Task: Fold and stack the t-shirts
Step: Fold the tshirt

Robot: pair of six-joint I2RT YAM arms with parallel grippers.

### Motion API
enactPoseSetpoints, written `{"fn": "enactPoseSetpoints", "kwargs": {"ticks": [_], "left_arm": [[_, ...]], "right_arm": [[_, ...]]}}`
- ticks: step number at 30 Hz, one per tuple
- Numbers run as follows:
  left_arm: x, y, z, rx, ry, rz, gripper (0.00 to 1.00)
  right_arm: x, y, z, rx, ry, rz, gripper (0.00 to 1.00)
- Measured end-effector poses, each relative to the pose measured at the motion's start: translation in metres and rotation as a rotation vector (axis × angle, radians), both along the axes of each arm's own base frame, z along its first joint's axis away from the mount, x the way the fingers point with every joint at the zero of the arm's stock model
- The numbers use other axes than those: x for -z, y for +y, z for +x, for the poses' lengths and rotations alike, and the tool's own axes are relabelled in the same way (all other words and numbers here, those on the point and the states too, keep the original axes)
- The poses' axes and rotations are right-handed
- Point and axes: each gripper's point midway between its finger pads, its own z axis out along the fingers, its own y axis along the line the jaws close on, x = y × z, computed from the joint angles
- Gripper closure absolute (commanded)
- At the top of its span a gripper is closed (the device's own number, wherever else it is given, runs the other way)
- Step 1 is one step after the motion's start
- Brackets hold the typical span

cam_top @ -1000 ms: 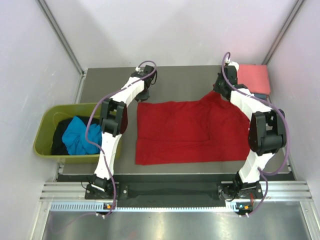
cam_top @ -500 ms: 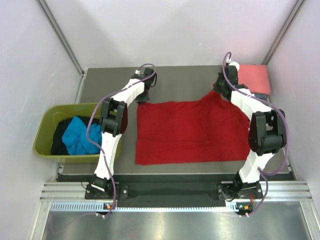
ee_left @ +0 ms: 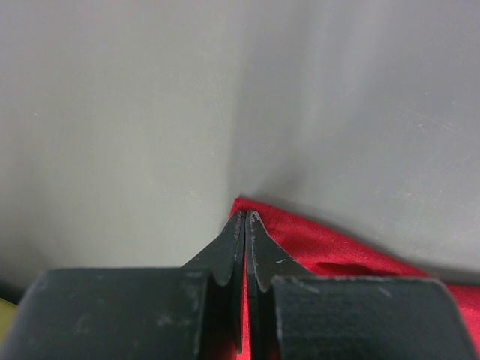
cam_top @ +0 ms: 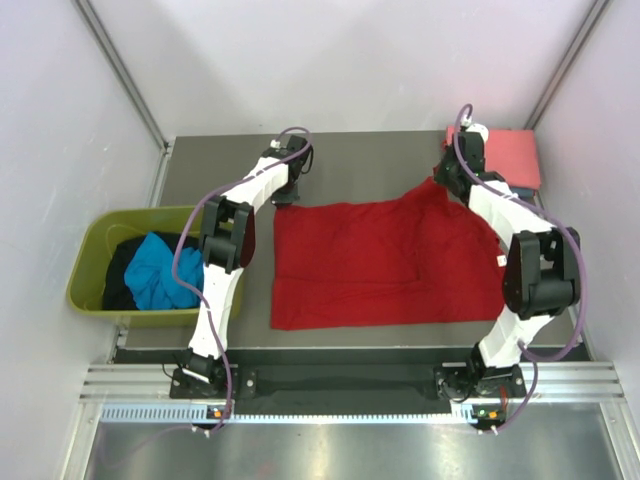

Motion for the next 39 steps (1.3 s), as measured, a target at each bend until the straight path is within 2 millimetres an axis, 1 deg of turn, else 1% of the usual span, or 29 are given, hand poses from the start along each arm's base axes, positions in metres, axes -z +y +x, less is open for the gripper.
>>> {"fn": "enactPoseSetpoints", "kwargs": {"ticks": [6, 11, 14, 20, 22, 23, 24, 27, 29, 30, 34, 36, 39], "left_arm": [[-0.001, 0.001, -0.003, -0.001, 0.010, 0.001, 1.00], [-0.009, -0.001, -0.004, -0.001, 0.006, -0.011, 1.00], [-0.018, -0.002, -0.004, -0.001, -0.011, -0.021, 1.00], [-0.042, -0.003, -0.001, -0.001, -0.058, -0.036, 1.00], [-0.046, -0.002, -0.002, -0.001, -0.067, -0.035, 1.00], [-0.047, -0.001, -0.003, 0.000, -0.063, -0.033, 0.91], [-0.046, -0.001, -0.004, 0.001, -0.061, -0.031, 0.85], [-0.043, 0.000, -0.007, -0.001, -0.045, -0.026, 0.78], [-0.040, 0.000, -0.008, -0.004, -0.036, -0.023, 0.75], [-0.037, 0.000, -0.008, -0.005, -0.030, -0.022, 0.71], [-0.022, 0.002, -0.010, -0.018, -0.001, -0.006, 0.66], [-0.013, 0.003, -0.011, -0.019, 0.017, 0.001, 0.61], [-0.003, 0.004, -0.012, -0.020, 0.037, 0.008, 0.60]], "right_arm": [[-0.012, -0.017, -0.008, 0.033, -0.020, 0.002, 1.00], [-0.020, -0.022, -0.014, 0.041, -0.035, 0.003, 1.00], [-0.019, -0.023, -0.017, 0.043, -0.036, 0.004, 1.00], [-0.008, -0.030, -0.023, 0.057, -0.011, 0.002, 1.00], [-0.007, -0.033, -0.023, 0.061, -0.009, 0.004, 1.00], [-0.007, -0.033, -0.023, 0.061, -0.011, 0.005, 1.00], [-0.007, -0.034, -0.023, 0.062, -0.011, 0.005, 1.00], [-0.005, -0.033, -0.025, 0.057, -0.008, 0.011, 1.00], [-0.004, -0.032, -0.025, 0.055, -0.005, 0.019, 1.00], [-0.004, -0.031, -0.025, 0.053, -0.005, 0.021, 1.00], [-0.004, -0.029, -0.025, 0.045, -0.005, 0.028, 1.00], [-0.004, -0.028, -0.025, 0.041, -0.005, 0.030, 1.00], [-0.003, -0.028, -0.025, 0.038, -0.004, 0.034, 1.00]]}}
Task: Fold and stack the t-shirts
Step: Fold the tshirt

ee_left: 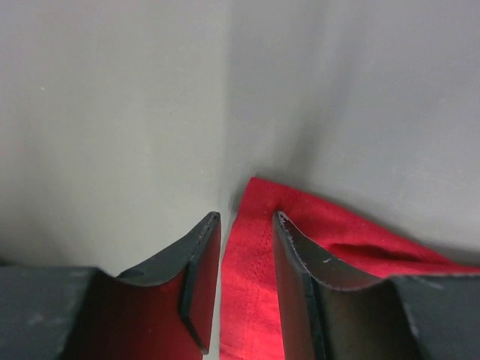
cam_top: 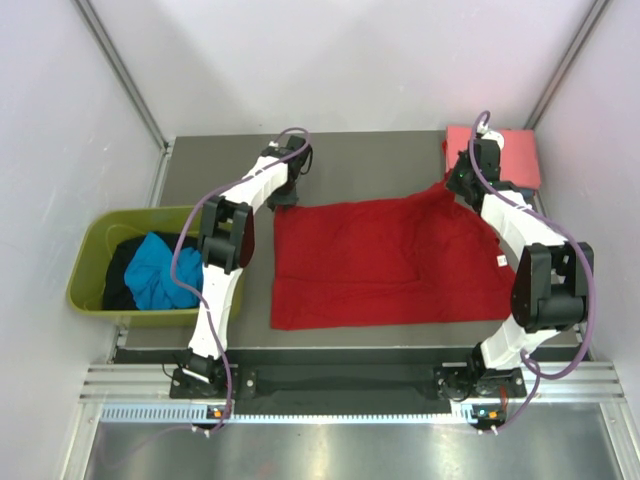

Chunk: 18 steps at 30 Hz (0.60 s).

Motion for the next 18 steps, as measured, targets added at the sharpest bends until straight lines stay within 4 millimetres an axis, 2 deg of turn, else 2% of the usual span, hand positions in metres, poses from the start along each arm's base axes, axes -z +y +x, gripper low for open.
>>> {"fn": "enactPoseSetpoints", "kwargs": {"ticks": [4, 9, 18], "left_arm": [[0.0005, -0.0014, 0.0017, 0.006, -0.002, -0.007, 0.64], [0.0028, -0.0062, 0.0033, 0.014, -0.002, -0.032, 0.99], [0.0031, -0.0071, 0.0037, 0.027, 0.001, -0.035, 1.00]], "right_arm": [[-0.0001, 0.0010, -0.0002, -0.005, 0.000, 0.003, 1.00], [-0.0003, 0.0017, -0.0003, -0.008, -0.001, 0.005, 1.00], [0.0052, -0.0001, -0.0055, -0.005, 0.013, -0.002, 1.00]]}}
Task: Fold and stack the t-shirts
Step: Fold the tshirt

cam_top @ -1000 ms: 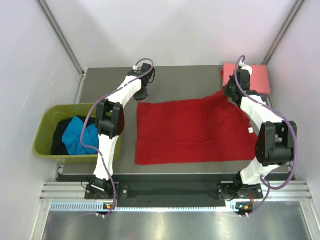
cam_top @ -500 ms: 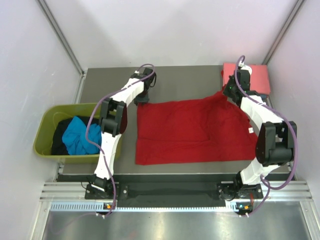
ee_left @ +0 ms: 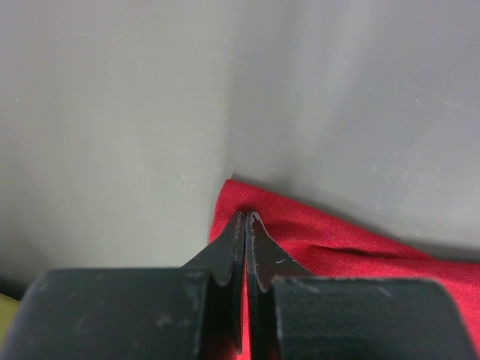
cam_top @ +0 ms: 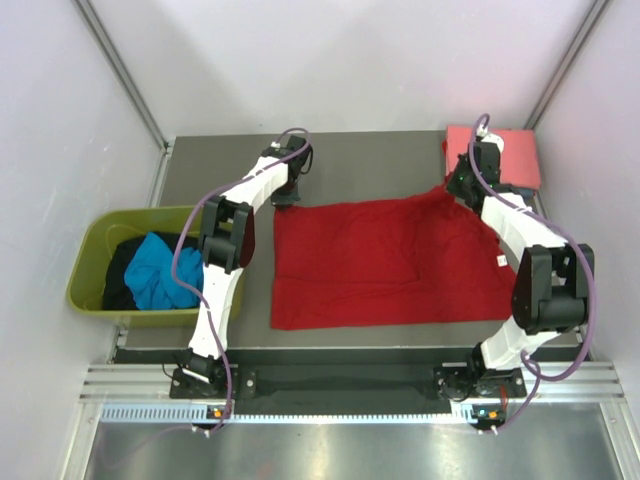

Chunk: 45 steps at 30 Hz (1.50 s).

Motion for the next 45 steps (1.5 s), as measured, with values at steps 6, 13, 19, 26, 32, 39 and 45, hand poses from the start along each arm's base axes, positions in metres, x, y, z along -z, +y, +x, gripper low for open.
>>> {"fn": "enactPoseSetpoints", "kwargs": {"ticks": [6, 13, 19, 26, 32, 39, 45], "left_arm": [[-0.001, 0.005, 0.001, 0.008, -0.003, 0.025, 0.74], [-0.005, 0.015, 0.003, 0.006, -0.014, 0.079, 0.59], [-0.005, 0.016, 0.003, 0.003, -0.015, 0.084, 0.59], [-0.010, 0.017, 0.003, 0.002, -0.031, 0.068, 0.59], [-0.036, 0.016, 0.007, -0.002, -0.082, 0.035, 0.62], [-0.045, 0.015, 0.008, -0.001, -0.101, 0.014, 0.64], [-0.043, 0.015, 0.008, -0.004, -0.090, -0.012, 0.62]], "right_arm": [[-0.003, -0.003, -0.002, 0.008, -0.006, 0.000, 1.00], [-0.004, -0.003, -0.002, 0.007, -0.009, 0.001, 1.00], [-0.004, -0.003, -0.002, 0.005, -0.009, 0.002, 1.00], [-0.004, -0.002, -0.002, 0.002, -0.009, 0.004, 1.00], [-0.004, -0.001, -0.002, -0.002, -0.009, 0.008, 1.00], [-0.004, 0.000, -0.002, -0.004, -0.010, 0.018, 1.00], [-0.004, 0.001, -0.002, -0.004, -0.010, 0.018, 1.00]]}}
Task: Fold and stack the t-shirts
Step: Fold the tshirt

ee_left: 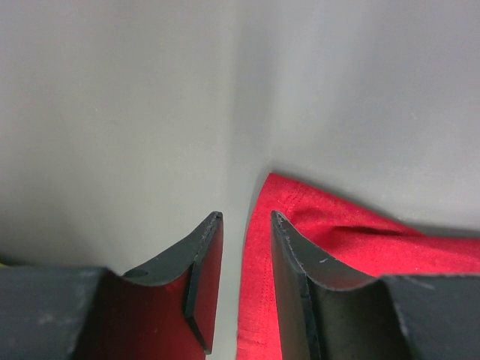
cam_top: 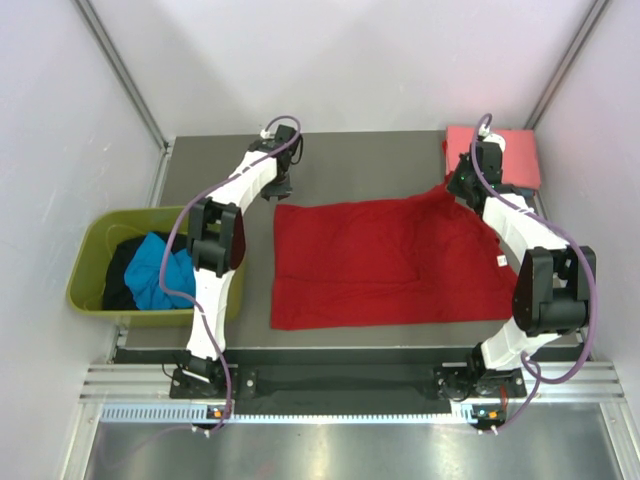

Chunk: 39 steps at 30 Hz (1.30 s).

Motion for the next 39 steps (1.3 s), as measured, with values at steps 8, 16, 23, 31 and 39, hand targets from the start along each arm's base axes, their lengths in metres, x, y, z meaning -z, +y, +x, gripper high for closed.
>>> {"fn": "enactPoseSetpoints", "kwargs": {"ticks": [8, 16, 23, 31, 39], "left_arm": [[0.024, 0.006, -0.002, -0.013, 0.053, -0.020, 0.61], [0.041, 0.011, -0.005, -0.021, 0.089, -0.022, 0.63], [0.043, 0.009, -0.005, -0.014, 0.095, -0.052, 0.64], [0.041, 0.008, -0.006, -0.013, 0.097, -0.068, 0.64], [0.035, 0.002, -0.006, -0.001, 0.101, -0.094, 0.63]], "right_arm": [[0.002, 0.000, 0.000, 0.000, 0.001, -0.001, 1.00], [0.001, 0.000, 0.000, 0.001, -0.001, 0.000, 1.00], [0.001, 0.000, 0.000, 0.000, 0.000, -0.001, 1.00], [0.004, 0.000, -0.002, 0.000, 0.006, -0.001, 1.00], [0.006, 0.000, -0.003, 0.000, 0.011, -0.001, 1.00]]}}
